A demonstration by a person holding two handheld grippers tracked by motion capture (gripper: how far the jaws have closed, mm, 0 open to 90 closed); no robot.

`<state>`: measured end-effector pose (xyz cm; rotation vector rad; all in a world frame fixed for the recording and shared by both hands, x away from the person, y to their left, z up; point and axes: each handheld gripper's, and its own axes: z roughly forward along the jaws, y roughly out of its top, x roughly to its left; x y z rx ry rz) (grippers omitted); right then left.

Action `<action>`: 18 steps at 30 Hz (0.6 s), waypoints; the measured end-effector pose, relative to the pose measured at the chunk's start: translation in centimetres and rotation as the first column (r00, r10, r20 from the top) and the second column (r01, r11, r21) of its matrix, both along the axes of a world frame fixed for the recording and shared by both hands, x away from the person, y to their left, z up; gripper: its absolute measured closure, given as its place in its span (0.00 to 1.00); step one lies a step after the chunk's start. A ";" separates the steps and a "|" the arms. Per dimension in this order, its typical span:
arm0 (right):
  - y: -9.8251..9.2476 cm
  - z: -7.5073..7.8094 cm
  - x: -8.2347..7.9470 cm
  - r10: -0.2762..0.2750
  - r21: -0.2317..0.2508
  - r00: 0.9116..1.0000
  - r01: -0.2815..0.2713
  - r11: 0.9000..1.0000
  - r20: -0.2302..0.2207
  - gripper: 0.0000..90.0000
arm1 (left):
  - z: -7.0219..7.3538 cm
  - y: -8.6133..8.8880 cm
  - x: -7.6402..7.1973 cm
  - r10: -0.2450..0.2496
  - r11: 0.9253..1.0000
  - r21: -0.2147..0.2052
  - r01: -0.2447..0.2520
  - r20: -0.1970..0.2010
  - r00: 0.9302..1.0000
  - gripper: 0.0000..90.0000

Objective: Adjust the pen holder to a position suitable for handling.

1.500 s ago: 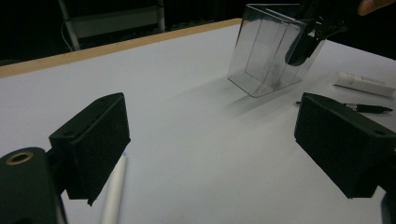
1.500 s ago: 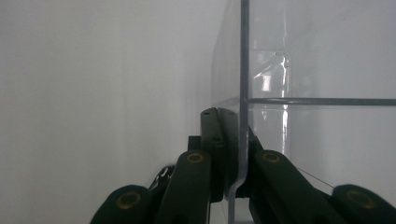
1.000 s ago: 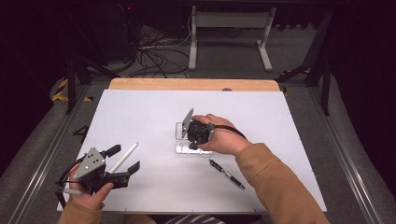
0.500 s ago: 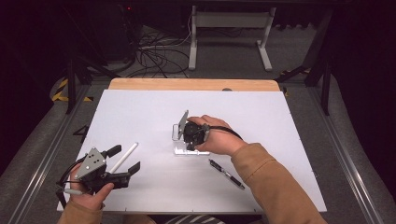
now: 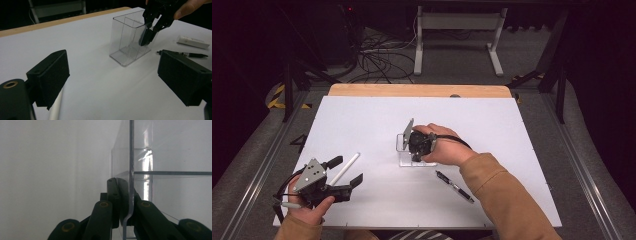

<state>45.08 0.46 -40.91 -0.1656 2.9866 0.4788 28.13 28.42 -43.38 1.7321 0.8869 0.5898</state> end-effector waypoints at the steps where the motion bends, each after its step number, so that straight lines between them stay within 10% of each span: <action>1: 0.0 0.0 0.0 -0.006 0.001 1.000 0.006 1.000 -0.002 0.98 | 0.0 0.0 0.0 0.000 1.000 0.000 0.000 0.000 1.000 0.12; 18: -0.5 0.6 0.0 -0.042 0.045 0.999 0.042 0.998 -0.002 0.88 | 0.0 0.0 0.0 -0.001 1.000 -0.002 0.001 0.000 1.000 0.12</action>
